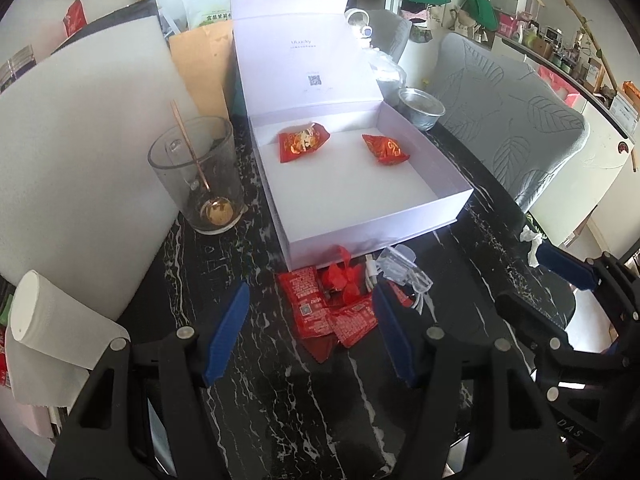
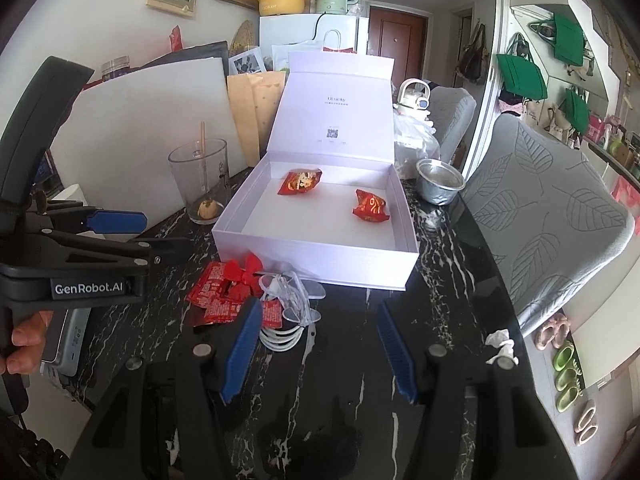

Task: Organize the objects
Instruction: 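Withdraw both grippers from the box back toward the remaining pile, then grasp a red packet with the left gripper while the right gripper grasps a clear plastic piece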

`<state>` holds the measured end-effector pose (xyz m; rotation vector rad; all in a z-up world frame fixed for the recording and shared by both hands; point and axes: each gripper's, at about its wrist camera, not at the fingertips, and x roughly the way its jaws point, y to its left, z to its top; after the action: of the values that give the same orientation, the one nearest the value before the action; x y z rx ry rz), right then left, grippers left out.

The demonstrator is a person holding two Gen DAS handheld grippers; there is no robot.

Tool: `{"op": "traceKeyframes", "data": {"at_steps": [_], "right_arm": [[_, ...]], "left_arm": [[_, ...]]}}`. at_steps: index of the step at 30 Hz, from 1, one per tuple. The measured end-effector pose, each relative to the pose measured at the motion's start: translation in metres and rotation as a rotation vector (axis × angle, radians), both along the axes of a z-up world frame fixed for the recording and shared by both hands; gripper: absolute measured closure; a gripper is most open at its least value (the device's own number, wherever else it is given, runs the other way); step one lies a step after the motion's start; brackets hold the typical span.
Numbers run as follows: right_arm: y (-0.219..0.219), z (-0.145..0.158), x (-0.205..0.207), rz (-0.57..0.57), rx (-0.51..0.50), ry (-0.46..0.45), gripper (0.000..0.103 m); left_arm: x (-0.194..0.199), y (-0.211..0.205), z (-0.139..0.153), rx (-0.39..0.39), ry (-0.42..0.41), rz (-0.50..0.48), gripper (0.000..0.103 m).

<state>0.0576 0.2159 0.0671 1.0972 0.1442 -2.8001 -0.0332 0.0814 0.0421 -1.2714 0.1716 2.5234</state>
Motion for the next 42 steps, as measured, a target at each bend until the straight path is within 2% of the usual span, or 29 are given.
{"op": "traceKeyframes", "data": {"at_steps": [17,33,42], "right_arm": [[0.002,-0.060,-0.021,0.017,-0.057,-0.100,0.043],[0.007,-0.079,-0.063,0.049,-0.121,-0.141,0.043],[0.009,-0.088,-0.081,0.070,-0.156,-0.171,0.043]], "left_arm": [[-0.019,-0.007,-0.061,0.025,-0.112,-0.004,0.040],[-0.047,-0.009,-0.084,0.009,-0.178,0.019,0.040],[-0.055,-0.013,-0.089,0.037,-0.206,0.005,0.037]]}}
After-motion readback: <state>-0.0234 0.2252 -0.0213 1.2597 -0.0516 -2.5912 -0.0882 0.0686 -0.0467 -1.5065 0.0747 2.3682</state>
